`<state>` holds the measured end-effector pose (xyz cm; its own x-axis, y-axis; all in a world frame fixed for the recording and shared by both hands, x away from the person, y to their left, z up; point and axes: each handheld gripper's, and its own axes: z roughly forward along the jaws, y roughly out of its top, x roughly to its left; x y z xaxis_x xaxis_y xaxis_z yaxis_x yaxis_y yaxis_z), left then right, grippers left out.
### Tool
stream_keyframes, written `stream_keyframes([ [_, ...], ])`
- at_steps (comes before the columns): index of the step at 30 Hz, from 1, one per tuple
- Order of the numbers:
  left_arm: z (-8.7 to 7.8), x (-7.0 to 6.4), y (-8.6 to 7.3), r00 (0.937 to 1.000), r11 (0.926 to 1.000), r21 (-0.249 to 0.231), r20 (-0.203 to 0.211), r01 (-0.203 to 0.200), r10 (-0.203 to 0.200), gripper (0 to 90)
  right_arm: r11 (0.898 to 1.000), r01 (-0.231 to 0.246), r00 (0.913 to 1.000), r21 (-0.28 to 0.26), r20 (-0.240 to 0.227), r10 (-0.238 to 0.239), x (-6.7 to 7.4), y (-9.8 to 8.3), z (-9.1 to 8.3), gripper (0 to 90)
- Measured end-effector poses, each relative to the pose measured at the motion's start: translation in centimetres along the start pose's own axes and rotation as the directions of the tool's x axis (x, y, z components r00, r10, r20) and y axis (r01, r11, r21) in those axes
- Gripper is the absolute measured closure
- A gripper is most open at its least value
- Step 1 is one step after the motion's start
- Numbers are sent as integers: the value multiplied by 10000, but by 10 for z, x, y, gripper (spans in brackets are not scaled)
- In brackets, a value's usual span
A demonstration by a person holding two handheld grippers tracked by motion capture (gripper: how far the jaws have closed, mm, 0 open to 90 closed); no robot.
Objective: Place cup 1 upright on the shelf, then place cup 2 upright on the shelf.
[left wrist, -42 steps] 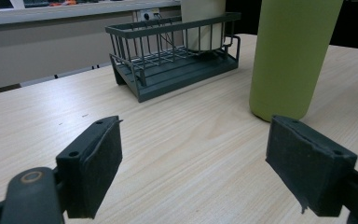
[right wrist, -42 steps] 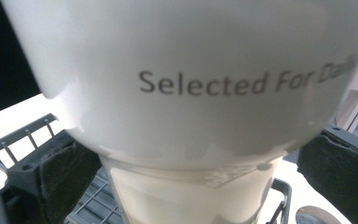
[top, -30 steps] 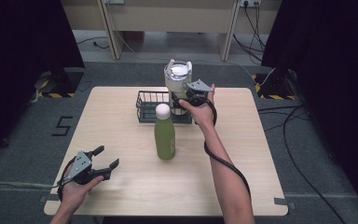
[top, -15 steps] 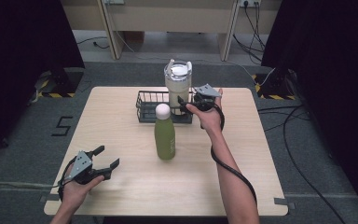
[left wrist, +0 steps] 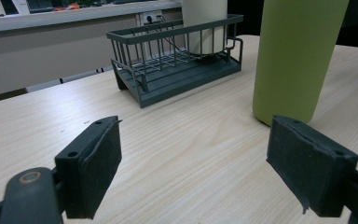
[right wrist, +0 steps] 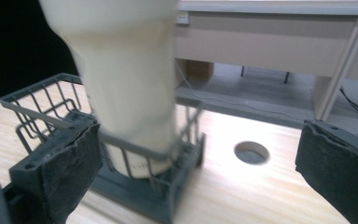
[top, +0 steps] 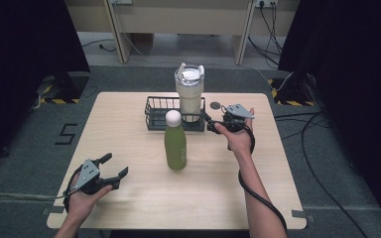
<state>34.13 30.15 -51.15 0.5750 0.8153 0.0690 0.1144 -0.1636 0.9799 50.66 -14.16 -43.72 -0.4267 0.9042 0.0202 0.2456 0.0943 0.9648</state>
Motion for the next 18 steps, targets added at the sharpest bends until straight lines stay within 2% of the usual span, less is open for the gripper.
stream_keyframes([
  [6, -1, -2, 0, 10000, 10000, -36, 44, -63, 63, 170, 9999, -89, 9996, 70, 260, 88, -9, -11, -18, 18],
  [9, -3, -2, 1, 10000, 9999, -77, 21, -87, 87, 169, 9992, -407, 9985, -11, 363, 407, -14, -19, -32, 24],
  [18, 0, -2, 1, 9999, 10000, 0, -73, -73, 73, 167, 9967, -808, 9953, -13, 536, 808, -26, -43, -59, 76],
])
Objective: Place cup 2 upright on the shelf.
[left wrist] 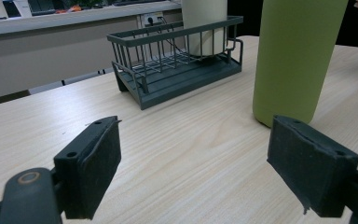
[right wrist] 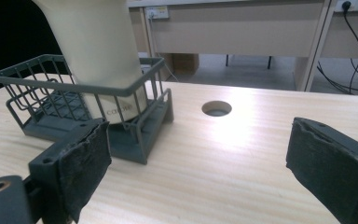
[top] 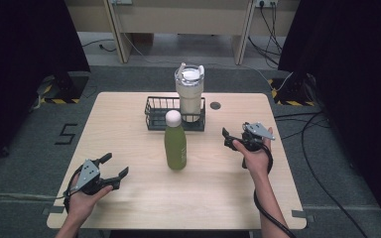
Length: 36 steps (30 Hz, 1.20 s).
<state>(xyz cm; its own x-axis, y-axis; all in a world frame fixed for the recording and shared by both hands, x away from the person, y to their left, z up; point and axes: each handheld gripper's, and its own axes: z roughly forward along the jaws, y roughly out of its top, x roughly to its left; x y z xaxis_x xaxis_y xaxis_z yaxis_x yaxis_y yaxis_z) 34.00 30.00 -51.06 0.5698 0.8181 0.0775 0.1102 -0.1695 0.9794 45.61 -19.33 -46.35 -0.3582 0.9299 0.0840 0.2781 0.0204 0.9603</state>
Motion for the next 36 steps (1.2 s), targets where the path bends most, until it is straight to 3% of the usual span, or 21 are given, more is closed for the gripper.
stream_keyframes([
  [8, 1, -2, 0, 10000, 10000, 37, 18, -84, 84, 165, 9998, -79, 9999, 174, 111, 77, -9, -18, -15, 88],
  [19, -3, 0, 2, 10000, 10000, -93, -51, 14, -14, 161, 9998, -175, 9991, 49, 387, 173, -18, -25, -35, 91],
  [30, 0, -4, 18, 9997, 9989, -440, 198, -131, 140, 143, 9991, -423, 9981, 58, 447, 420, -25, -31, -47, 96],
  [36, 5, -4, 26, 9983, 9980, -635, 575, 59, -23, 141, 9988, -470, 9979, 98, 443, 465, -25, -32, -46, 96],
])
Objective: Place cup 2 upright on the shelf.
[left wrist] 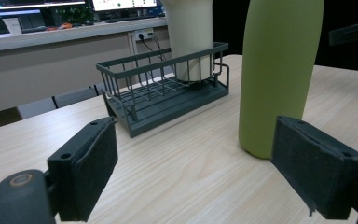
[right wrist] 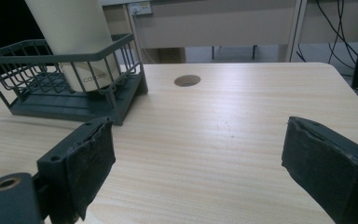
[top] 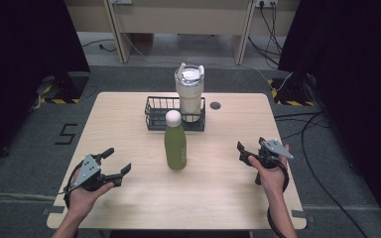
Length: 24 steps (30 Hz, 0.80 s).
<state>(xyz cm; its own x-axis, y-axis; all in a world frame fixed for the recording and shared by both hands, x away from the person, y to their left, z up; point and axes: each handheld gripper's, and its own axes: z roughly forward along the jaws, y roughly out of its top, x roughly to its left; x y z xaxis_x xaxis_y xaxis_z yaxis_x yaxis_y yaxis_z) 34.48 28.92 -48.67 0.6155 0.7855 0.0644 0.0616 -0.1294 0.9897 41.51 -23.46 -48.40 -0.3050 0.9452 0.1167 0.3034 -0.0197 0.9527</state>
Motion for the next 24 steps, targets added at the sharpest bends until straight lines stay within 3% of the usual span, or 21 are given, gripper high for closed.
stream_keyframes([
  [13, 26, -6, 21, 9970, 9991, -383, 747, -179, 208, 142, 10000, -6, 10000, 97, 72, 5, 0, -3, 1, 96],
  [24, 51, -18, 38, 9907, 9969, -719, 1294, -331, 423, 141, 9999, -46, 10000, 127, 71, 45, 0, -3, 1, 97],
])
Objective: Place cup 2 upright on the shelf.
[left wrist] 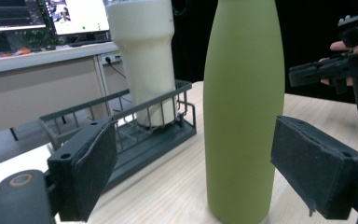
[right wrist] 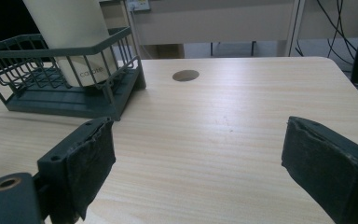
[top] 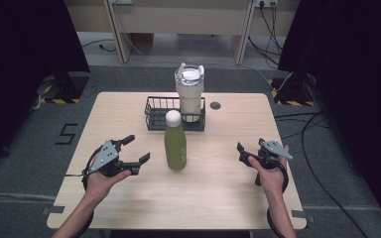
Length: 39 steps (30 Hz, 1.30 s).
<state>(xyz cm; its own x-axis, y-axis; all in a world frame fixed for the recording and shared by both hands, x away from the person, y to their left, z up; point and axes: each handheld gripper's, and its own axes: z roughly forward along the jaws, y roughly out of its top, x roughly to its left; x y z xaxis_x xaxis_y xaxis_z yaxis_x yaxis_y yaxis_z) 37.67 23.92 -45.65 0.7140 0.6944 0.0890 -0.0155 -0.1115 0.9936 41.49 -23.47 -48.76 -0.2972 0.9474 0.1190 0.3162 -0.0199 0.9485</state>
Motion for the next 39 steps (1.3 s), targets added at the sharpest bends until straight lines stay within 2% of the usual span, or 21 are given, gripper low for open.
stream_keyframes([
  [13, 27, -11, 13, 9974, 9998, -144, 701, -141, 151, 141, 10000, -45, 9999, 57, 132, 45, -1, -1, -1, 98],
  [27, 58, -16, 17, 9891, 9994, 146, 1443, -314, 289, 141, 9999, -71, 9999, 130, 113, 69, -1, -2, 1, 100],
  [39, 80, -20, 17, 9853, 9990, 314, 1684, -327, 270, 141, 9997, -136, 9999, 178, 65, 135, 0, -3, 2, 104],
])
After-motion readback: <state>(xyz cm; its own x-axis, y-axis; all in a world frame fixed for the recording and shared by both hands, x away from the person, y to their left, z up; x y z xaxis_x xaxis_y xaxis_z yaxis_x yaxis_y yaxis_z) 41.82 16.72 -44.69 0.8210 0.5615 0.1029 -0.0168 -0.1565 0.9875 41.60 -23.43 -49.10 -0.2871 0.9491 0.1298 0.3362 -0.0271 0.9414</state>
